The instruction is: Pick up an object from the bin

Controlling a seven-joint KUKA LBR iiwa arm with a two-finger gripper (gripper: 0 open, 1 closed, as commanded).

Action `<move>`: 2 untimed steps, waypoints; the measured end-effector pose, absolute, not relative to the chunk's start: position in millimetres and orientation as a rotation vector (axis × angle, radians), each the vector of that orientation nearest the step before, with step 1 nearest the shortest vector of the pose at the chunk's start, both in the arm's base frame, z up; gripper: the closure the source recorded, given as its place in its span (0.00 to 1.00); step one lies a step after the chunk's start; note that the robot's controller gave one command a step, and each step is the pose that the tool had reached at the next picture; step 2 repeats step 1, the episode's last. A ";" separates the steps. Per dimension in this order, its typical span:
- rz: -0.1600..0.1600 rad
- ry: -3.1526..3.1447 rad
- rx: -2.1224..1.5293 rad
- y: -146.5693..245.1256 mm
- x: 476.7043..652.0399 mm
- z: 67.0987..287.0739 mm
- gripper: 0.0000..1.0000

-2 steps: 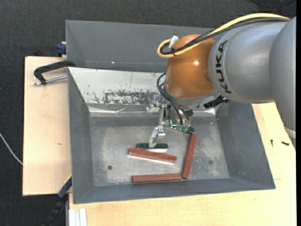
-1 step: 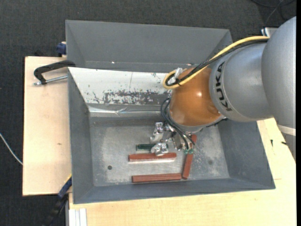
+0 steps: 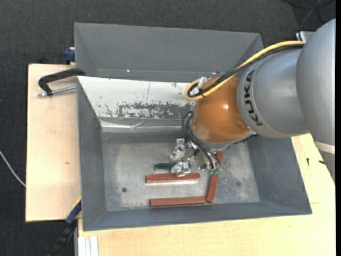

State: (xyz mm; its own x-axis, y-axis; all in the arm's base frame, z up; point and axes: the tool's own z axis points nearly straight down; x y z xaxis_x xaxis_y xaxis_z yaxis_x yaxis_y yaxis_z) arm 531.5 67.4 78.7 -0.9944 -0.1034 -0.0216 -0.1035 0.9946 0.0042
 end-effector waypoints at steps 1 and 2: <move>0.001 3.119 -0.266 60.2 534.8 243.6 1.00; 0.001 3.119 -0.266 60.2 534.8 243.6 1.00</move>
Offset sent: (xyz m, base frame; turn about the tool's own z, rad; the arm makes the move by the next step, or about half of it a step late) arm 0.0000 0.0000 0.0000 0.0000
